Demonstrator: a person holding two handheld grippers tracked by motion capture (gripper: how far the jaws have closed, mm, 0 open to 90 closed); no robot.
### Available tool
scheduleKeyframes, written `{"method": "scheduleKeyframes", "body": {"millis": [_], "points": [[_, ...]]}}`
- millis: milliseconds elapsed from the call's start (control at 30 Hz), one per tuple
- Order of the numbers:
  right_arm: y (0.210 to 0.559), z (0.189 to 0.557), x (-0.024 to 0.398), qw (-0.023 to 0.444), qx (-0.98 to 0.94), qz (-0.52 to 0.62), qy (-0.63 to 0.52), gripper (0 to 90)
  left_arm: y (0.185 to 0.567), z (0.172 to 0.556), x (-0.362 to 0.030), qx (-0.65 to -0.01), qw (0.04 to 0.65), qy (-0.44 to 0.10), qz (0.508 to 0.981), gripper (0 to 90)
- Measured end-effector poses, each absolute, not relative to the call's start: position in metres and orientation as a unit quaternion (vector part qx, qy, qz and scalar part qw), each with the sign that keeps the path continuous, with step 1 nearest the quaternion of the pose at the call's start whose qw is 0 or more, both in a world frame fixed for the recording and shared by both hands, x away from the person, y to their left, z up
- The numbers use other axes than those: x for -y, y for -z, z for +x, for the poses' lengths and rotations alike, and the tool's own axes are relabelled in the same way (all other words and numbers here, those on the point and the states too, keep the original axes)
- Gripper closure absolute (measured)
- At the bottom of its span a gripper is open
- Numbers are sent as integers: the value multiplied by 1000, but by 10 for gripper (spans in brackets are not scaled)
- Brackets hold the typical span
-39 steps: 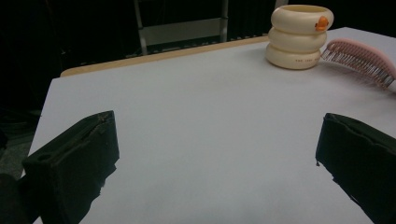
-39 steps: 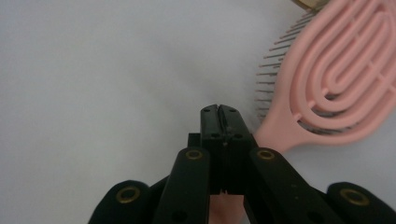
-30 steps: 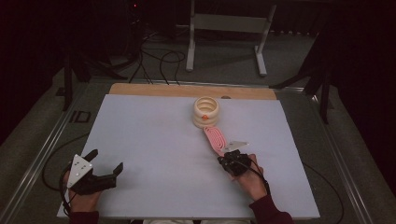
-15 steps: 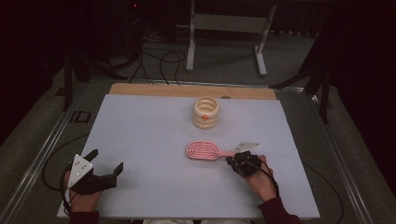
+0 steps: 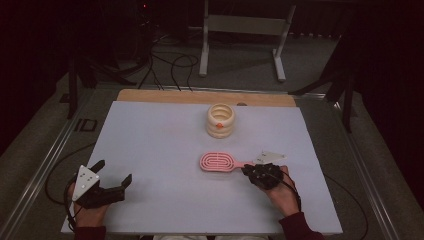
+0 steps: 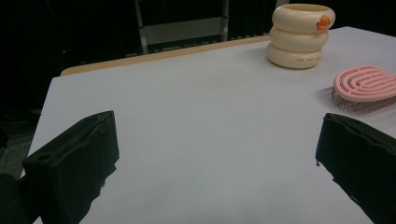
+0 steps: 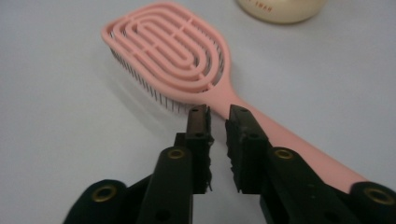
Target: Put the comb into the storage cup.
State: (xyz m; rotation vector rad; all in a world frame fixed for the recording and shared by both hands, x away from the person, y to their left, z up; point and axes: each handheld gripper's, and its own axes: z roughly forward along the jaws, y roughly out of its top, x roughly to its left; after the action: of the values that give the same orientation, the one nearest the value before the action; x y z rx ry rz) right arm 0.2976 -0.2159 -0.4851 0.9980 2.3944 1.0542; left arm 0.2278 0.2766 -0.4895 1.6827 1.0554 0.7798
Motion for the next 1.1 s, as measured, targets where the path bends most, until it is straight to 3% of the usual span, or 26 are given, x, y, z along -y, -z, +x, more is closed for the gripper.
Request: {"method": "scheduleKeyframes", "body": {"millis": [600, 933, 1100], "points": [[467, 265, 270, 248, -752, 372, -484, 248, 487, 226, -277, -434, 489, -322, 685, 0], [466, 241, 298, 259, -707, 400, -521, 99, 486, 226, -277, -430, 493, -321, 685, 0], [467, 235, 306, 261, -699, 411, -525, 90, 486, 226, -277, -429, 493, -321, 686, 0]]}}
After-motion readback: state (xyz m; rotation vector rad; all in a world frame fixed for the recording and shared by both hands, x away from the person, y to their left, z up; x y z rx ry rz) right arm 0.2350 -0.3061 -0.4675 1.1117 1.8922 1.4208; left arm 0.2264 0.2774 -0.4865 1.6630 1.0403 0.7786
